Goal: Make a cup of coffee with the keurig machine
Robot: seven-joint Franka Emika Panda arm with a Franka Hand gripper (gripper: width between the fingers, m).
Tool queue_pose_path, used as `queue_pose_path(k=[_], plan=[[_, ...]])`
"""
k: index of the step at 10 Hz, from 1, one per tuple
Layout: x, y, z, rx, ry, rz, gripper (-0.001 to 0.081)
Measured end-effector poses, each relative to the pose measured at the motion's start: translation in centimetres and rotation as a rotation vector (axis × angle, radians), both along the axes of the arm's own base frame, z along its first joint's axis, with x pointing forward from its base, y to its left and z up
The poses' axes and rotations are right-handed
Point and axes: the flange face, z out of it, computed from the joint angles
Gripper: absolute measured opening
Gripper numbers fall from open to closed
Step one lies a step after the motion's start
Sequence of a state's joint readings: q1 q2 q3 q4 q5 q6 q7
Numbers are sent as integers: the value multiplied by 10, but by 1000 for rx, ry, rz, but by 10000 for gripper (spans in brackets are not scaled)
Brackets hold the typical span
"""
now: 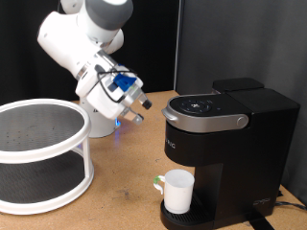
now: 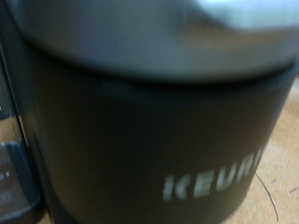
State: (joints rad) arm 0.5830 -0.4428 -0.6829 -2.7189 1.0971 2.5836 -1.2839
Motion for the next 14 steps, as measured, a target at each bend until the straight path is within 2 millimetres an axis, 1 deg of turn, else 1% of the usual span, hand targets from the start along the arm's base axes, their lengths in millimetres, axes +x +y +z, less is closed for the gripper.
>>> queue_pose_path(k=[5, 7, 9, 10, 12, 13, 14], plan=[[4, 17, 72, 44, -22, 13, 805], [-2, 17, 98, 69, -14, 43, 805], [-11, 12, 119, 92, -15, 42, 805], [-16, 10, 125, 105, -15, 41, 805], [-15, 11, 123, 98, -11, 45, 805], [-13, 14, 125, 72, -14, 60, 805], [-9, 21, 131, 18, -4, 98, 805]])
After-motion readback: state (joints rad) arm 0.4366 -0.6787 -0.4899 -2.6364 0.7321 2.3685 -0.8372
